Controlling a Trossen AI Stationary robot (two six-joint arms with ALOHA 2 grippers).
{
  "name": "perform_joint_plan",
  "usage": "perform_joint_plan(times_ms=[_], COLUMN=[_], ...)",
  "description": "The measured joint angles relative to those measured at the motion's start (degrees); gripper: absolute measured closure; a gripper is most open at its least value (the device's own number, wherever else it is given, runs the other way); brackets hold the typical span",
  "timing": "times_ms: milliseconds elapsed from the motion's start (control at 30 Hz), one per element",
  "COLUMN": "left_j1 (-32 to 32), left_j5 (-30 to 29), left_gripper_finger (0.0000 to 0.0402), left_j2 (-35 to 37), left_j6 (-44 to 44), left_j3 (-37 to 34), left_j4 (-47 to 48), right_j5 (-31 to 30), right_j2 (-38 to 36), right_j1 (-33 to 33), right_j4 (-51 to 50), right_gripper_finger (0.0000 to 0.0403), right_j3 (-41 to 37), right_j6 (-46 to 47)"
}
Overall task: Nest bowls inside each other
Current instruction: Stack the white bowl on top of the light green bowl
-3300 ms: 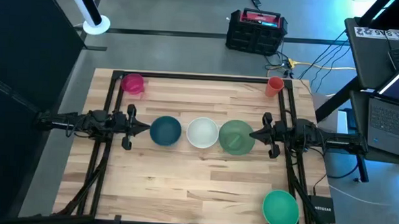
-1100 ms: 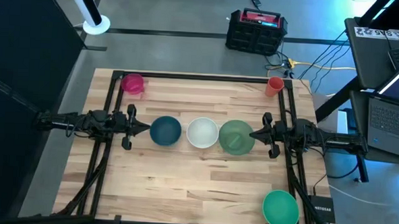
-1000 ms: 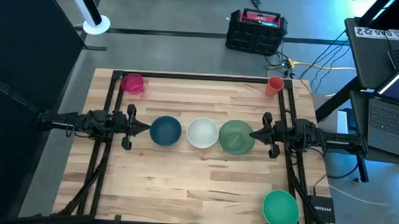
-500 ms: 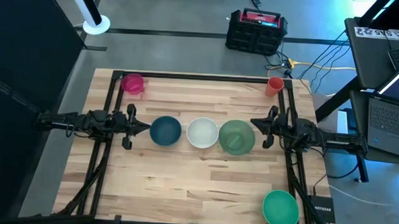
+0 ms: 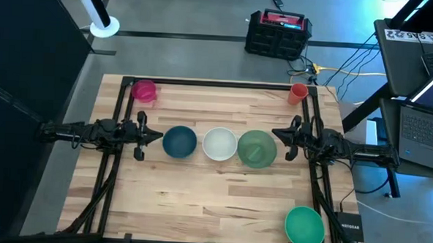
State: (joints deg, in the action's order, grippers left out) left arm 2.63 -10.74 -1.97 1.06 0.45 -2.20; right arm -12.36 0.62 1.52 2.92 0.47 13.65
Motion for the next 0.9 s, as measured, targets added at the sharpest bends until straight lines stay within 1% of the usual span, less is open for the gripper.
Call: perform_joint_plan(times_ms=[100, 233, 667, 733, 833, 900], left_j1=[-0.17, -0.23, -2.67, -3.41, -4.65, -5.76], left_j5=[-0.04, -0.06, -0.65, -0.66, -1.04, -3.77], left_gripper_finger=[0.0402, 0.0402, 0.0402, 0.0402, 0.0402, 0.0402], left_j2=[0.0, -0.01, 0.01, 0.01, -0.01, -0.01], left_j6=[3.8, 3.5, -16.03, -21.07, -25.31, -28.41], left_j3=[0.0, 0.0, 0.0, 0.0, 0.0, 0.0], left_j4=[0.0, -0.05, -2.05, -2.84, -5.78, -7.35], right_j5=[-0.02, -0.05, 0.84, -0.32, -3.04, -3.88], right_j2=[0.0, 0.0, 0.0, 0.02, 0.0, 0.0], right_j1=[0.0, 0.0, -0.02, -0.01, -0.02, 0.0], right_j4=[-0.03, 0.12, 1.28, 0.98, 1.53, 3.77], right_gripper_finger=[0.0403, 0.0403, 0.0403, 0.0403, 0.0403, 0.0403], right_j3=[0.0, 0.02, 0.0, 0.0, 0.0, 0.0], right_j6=[0.0, -0.17, 1.76, 1.54, 3.39, 4.37])
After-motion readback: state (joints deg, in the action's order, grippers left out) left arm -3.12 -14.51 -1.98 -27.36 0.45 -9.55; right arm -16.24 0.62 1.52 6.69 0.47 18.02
